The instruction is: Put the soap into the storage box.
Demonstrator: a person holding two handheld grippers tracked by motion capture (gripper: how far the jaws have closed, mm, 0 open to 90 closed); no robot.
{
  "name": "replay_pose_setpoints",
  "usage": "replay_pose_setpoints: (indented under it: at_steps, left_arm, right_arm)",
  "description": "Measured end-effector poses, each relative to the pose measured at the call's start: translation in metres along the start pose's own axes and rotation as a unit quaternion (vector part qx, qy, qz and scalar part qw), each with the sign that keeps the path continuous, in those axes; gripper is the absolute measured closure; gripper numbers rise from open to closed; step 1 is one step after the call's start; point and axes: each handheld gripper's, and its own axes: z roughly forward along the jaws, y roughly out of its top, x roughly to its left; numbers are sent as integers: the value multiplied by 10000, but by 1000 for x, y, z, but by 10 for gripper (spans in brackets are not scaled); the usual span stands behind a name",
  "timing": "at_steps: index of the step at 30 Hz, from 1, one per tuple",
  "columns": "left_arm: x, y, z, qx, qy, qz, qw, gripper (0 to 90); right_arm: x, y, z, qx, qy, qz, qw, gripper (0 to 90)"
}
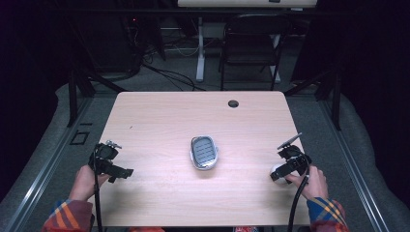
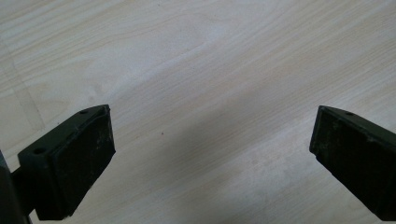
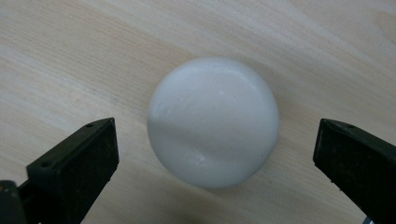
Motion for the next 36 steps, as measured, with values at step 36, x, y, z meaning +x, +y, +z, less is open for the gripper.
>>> replay_pose_setpoints:
  at_steps: [36]
  left_arm:
    - [-1, -1, -1, -26, 23, 35, 10000, 0]
  right_arm:
    - [11, 9, 10, 97, -337, -172, 9992, 242]
